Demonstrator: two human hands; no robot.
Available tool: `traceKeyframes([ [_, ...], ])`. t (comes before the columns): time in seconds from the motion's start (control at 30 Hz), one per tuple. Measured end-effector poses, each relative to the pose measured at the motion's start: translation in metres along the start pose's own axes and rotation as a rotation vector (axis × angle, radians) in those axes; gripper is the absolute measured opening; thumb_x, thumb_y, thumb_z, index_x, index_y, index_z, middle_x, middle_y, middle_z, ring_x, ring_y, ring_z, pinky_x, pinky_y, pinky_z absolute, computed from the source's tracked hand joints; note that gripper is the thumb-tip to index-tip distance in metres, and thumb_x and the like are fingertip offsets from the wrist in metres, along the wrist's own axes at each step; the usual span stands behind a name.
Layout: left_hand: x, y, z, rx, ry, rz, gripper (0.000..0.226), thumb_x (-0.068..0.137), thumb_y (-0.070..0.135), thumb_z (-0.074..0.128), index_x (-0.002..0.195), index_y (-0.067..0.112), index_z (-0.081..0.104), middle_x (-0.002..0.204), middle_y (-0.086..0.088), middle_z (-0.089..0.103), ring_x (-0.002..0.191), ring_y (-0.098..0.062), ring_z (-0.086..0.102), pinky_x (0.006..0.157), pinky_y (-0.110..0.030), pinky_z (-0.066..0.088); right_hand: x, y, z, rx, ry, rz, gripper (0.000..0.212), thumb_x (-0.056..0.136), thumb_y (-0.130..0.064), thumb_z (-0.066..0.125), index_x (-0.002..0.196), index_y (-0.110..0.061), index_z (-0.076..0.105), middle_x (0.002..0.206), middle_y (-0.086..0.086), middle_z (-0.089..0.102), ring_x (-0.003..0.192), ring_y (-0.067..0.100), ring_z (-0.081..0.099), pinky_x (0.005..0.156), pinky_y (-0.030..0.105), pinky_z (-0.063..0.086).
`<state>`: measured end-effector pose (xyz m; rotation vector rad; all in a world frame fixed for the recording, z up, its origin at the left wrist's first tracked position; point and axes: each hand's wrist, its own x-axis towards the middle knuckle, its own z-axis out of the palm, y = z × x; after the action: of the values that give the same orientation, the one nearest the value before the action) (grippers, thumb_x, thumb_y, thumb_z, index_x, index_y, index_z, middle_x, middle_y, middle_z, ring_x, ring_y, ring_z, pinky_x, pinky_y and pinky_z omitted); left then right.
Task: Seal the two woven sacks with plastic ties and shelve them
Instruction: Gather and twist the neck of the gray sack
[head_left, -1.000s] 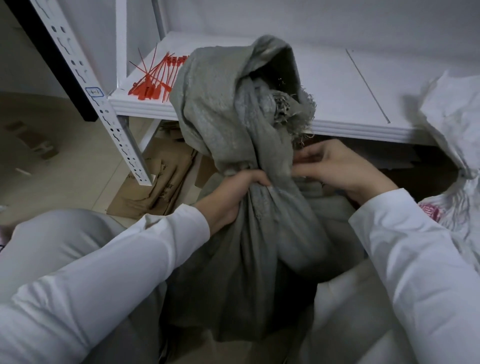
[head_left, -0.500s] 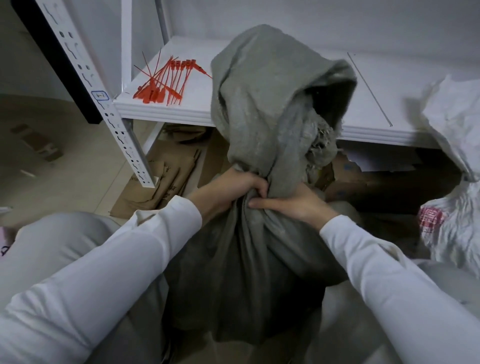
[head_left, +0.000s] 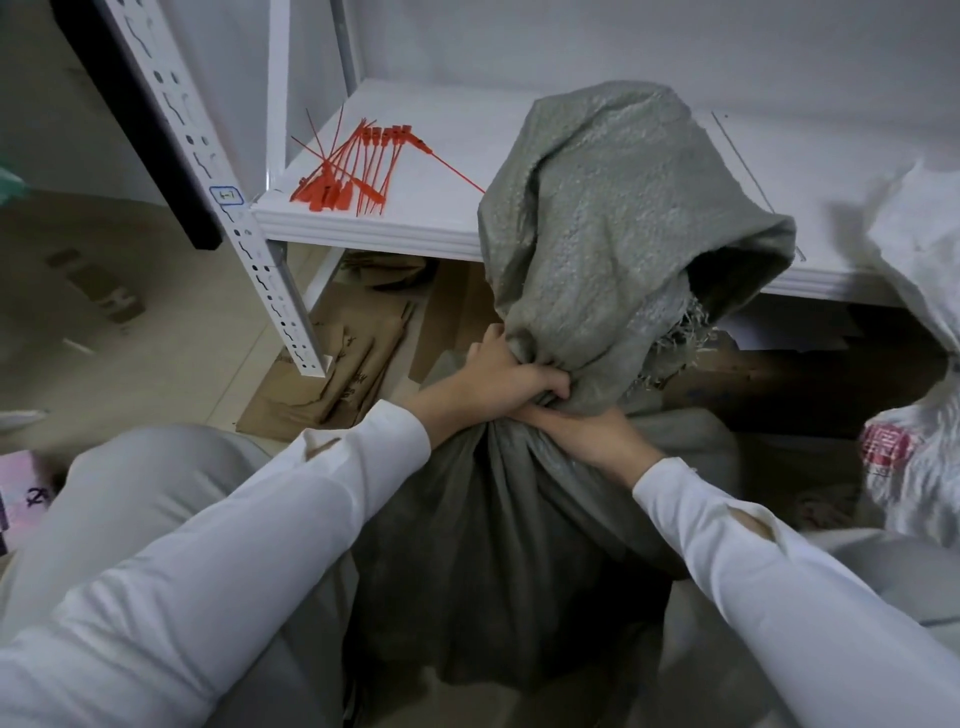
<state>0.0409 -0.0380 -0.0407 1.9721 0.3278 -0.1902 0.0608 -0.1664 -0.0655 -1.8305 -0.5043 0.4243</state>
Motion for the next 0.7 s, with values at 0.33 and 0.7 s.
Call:
traceKeyframes([
  [0.33,-0.008,0.000,0.004,0.218,0.198,-0.027,0.093,0.049,0.074,0.059,0.122,0.016,0.056,0.117,-0.001,0.057,0.114,-0.023,0.053,0.094,-0.041,0.049,0.008,-0.003,0.001,-0.496,0.312,0.294,0.047,0.078,-0.041,0.067,0.111,-0.007,0.065,0.119,0.015,0.064,0.115,0.034,0.057,0.090,0.036,0.047],
  [0.7,-0.010,-0.005,0.020,-0.064,0.324,0.051,0.073,0.064,0.041,0.086,0.122,0.011,0.056,0.117,0.004,0.064,0.108,-0.010,0.059,0.078,-0.018,0.046,-0.001,-0.007,0.014,-1.164,0.140,0.085,0.022,0.096,-0.021,0.044,0.105,-0.013,0.062,0.114,0.006,0.065,0.107,0.024,0.062,0.081,0.028,0.044],
])
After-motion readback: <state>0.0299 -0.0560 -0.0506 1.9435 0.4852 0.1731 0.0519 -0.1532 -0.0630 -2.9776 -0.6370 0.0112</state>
